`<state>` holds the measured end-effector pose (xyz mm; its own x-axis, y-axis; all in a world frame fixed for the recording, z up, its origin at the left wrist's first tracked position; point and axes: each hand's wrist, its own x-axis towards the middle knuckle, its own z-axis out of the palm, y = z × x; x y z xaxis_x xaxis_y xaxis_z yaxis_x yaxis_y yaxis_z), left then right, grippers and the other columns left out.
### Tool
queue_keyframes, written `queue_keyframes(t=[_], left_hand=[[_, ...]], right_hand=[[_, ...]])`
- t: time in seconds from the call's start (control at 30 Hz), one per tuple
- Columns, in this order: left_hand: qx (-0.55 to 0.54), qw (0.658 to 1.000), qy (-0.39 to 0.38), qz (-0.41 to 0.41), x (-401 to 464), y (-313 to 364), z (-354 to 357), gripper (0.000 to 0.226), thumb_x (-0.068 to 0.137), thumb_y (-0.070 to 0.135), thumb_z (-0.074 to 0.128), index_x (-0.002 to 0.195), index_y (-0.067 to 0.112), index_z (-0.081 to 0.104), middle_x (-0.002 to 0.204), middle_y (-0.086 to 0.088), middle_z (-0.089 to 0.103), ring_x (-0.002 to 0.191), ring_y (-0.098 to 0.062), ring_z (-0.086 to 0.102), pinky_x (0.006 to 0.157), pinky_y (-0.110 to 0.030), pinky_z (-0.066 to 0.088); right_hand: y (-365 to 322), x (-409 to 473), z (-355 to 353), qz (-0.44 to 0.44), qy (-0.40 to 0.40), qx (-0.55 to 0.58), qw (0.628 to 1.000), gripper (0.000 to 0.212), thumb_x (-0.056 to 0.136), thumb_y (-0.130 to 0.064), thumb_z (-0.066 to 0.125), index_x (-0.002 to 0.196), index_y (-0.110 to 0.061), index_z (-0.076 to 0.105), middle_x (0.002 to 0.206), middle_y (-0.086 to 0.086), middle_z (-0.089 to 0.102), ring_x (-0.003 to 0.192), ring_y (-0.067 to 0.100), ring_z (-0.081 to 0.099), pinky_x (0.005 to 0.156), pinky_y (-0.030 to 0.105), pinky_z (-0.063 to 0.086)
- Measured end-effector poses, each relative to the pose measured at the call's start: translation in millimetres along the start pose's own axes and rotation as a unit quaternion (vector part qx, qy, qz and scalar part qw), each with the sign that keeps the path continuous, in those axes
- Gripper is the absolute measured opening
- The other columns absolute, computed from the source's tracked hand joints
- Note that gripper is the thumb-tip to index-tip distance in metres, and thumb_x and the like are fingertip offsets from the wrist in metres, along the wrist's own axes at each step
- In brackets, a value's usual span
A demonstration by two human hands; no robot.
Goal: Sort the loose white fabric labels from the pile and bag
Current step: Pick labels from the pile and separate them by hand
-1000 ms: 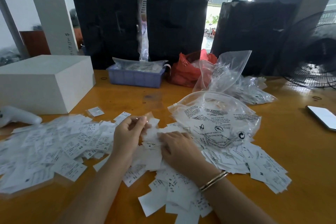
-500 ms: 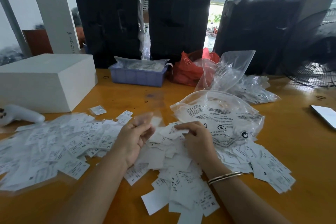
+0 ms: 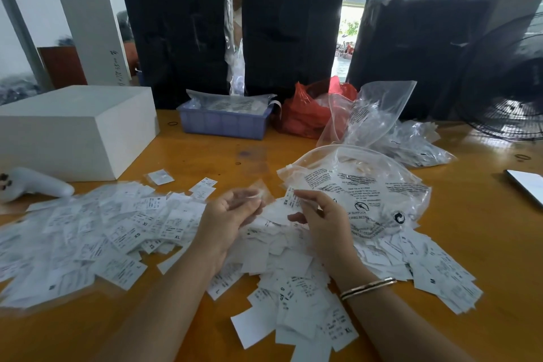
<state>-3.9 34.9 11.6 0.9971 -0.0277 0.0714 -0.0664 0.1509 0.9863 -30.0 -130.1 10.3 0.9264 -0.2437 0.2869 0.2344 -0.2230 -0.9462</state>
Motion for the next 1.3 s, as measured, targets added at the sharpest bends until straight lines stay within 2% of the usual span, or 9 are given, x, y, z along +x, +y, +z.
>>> queue_keyframes(t=[0.1,0.23,0.37,0.47,0.57,0.83,0.97,1.1,1.3], left_hand=[[-0.005,1.0,-0.019,0.011,-0.6,0.4,1.0,0.036,0.062,0.027,0.076,0.097,0.023,0.068,0.091,0.005,0.074,0.085,-0.008,0.07,0.066,-0.015,0.052],[0.0,0.999,-0.043,0.028,0.0,-0.9,0.5,0.037,0.056,0.034,0.076,0.092,0.032,0.07,0.091,0.01,0.073,0.089,-0.006,0.069,0.067,-0.016,0.053],[0.017,0.996,-0.065,0.061,-0.9,-0.8,1.0,0.03,0.059,0.032,0.074,0.086,0.044,0.071,0.091,0.012,0.073,0.09,-0.003,0.068,0.07,-0.015,0.053],[0.024,0.994,-0.065,0.083,-0.8,-2.4,2.1,0.025,0.067,0.022,0.077,0.088,0.035,0.072,0.089,0.012,0.073,0.088,-0.002,0.068,0.068,-0.01,0.05],[0.044,0.992,-0.061,0.099,0.6,-4.1,2.2,0.027,0.076,0.008,0.074,0.093,0.028,0.069,0.087,0.013,0.073,0.088,-0.001,0.068,0.068,-0.01,0.05],[0.086,0.987,-0.059,0.124,2.0,-6.6,1.4,0.027,0.077,0.009,0.074,0.094,0.029,0.068,0.087,0.016,0.072,0.086,0.0,0.067,0.068,-0.01,0.05],[0.095,0.984,-0.066,0.133,0.7,-5.8,2.1,0.027,0.078,0.007,0.073,0.095,0.028,0.068,0.086,0.017,0.072,0.085,0.002,0.067,0.068,-0.009,0.05],[0.088,0.986,-0.064,0.125,0.2,-4.6,2.3,0.026,0.079,0.007,0.073,0.095,0.027,0.068,0.088,0.017,0.072,0.087,0.001,0.067,0.069,-0.01,0.05],[0.102,0.986,-0.076,0.105,-3.9,-1.0,3.1,0.019,0.079,0.02,0.072,0.096,0.028,0.068,0.086,0.014,0.072,0.081,-0.002,0.068,0.066,-0.011,0.05]], right_hand=[[0.0,-0.2,-0.8,-0.036,0.013,0.055,0.998,0.032,0.094,-0.006,0.053,0.104,-0.036,0.059,0.066,-0.011,0.071,0.069,0.006,0.07,0.06,0.009,0.048],[-2.3,-3.1,0.8,-0.062,0.019,0.163,0.985,0.028,0.092,-0.002,0.056,0.108,-0.025,0.058,0.061,-0.018,0.06,0.07,0.019,0.071,0.067,0.02,0.055],[-5.5,-5.1,0.9,-0.049,0.011,0.205,0.977,0.025,0.09,-0.002,0.059,0.107,-0.021,0.061,0.074,-0.01,0.068,0.07,0.021,0.071,0.067,0.022,0.055],[-7.8,-6.1,1.6,-0.035,0.004,0.209,0.977,0.026,0.09,-0.001,0.059,0.107,-0.019,0.061,0.082,-0.001,0.069,0.069,0.021,0.071,0.065,0.023,0.055],[-8.8,-6.7,2.3,-0.029,-0.009,0.213,0.977,0.026,0.09,0.0,0.058,0.108,-0.018,0.06,0.077,-0.004,0.069,0.07,0.022,0.071,0.066,0.023,0.056],[-7.5,-5.8,2.4,-0.025,-0.001,0.229,0.973,0.025,0.09,-0.002,0.058,0.107,-0.02,0.06,0.077,-0.002,0.07,0.07,0.022,0.071,0.067,0.024,0.056],[-5.5,-5.7,3.1,-0.027,-0.006,0.222,0.975,0.025,0.09,-0.002,0.059,0.107,-0.021,0.06,0.077,-0.005,0.07,0.07,0.022,0.071,0.066,0.023,0.056],[-2.7,-5.5,3.0,-0.034,-0.023,0.183,0.982,0.026,0.089,0.0,0.06,0.104,-0.021,0.062,0.07,-0.004,0.068,0.06,0.013,0.066,0.061,0.02,0.053],[-2.5,-6.6,1.5,-0.065,-0.063,0.047,0.995,0.034,0.09,-0.001,0.059,0.105,-0.031,0.063,0.056,-0.013,0.062,0.052,0.002,0.058,0.053,0.014,0.045]])
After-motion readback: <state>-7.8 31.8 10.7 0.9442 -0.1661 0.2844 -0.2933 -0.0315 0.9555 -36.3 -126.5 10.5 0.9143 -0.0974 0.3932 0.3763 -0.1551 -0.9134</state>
